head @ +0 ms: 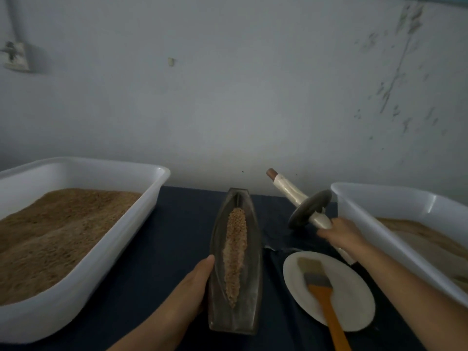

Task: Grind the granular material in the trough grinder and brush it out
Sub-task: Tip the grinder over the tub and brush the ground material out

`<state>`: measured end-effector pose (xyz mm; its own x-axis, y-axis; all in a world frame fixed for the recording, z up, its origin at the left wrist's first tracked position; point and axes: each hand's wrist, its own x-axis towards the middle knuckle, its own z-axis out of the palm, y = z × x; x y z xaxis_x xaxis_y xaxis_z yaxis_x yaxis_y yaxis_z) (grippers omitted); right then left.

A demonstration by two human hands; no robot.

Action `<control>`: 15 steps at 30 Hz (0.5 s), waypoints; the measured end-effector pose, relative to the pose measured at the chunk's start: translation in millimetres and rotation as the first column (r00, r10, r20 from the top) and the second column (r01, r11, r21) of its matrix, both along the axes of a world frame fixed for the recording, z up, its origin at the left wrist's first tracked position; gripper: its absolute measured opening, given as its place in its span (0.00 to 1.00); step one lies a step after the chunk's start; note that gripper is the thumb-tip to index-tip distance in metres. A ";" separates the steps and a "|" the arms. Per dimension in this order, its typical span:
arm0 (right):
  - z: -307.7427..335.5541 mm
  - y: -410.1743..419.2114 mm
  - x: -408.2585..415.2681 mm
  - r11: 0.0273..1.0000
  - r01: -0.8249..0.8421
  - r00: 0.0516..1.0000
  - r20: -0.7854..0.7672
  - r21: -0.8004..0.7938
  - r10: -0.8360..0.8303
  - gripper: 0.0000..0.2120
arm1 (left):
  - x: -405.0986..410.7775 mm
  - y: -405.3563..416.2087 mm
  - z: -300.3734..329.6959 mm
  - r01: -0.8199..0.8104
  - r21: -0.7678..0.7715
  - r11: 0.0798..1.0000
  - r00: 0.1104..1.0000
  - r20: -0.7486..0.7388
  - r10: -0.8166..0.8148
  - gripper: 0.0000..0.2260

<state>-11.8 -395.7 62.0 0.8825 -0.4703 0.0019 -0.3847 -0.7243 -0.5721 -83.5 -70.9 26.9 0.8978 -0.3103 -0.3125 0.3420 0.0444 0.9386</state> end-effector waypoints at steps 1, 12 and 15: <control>-1.3 -2.1 1.2 1.000 -0.003 1.000 0.001 0.008 0.003 0.15 | -0.6 0.0 0.1 -0.002 -0.002 1.000 1.000 -0.004 0.002 0.16; -15.1 -21.5 0.8 0.990 -0.137 0.990 0.015 -0.026 0.138 0.07 | 21.7 -1.1 -28.9 -0.075 -0.062 0.995 0.996 -0.047 0.072 0.21; -16.2 -21.2 2.0 0.983 -0.158 0.987 -0.026 -0.091 0.156 0.13 | 39.4 1.1 -51.1 -0.054 -0.078 0.996 0.997 -0.057 0.049 0.23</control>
<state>-9.8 -416.9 45.8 0.9456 -0.3245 0.0212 -0.2724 -0.8259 -0.4936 -44.1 -69.8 -24.2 0.8952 -0.2899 -0.3384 0.3887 0.1365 0.9112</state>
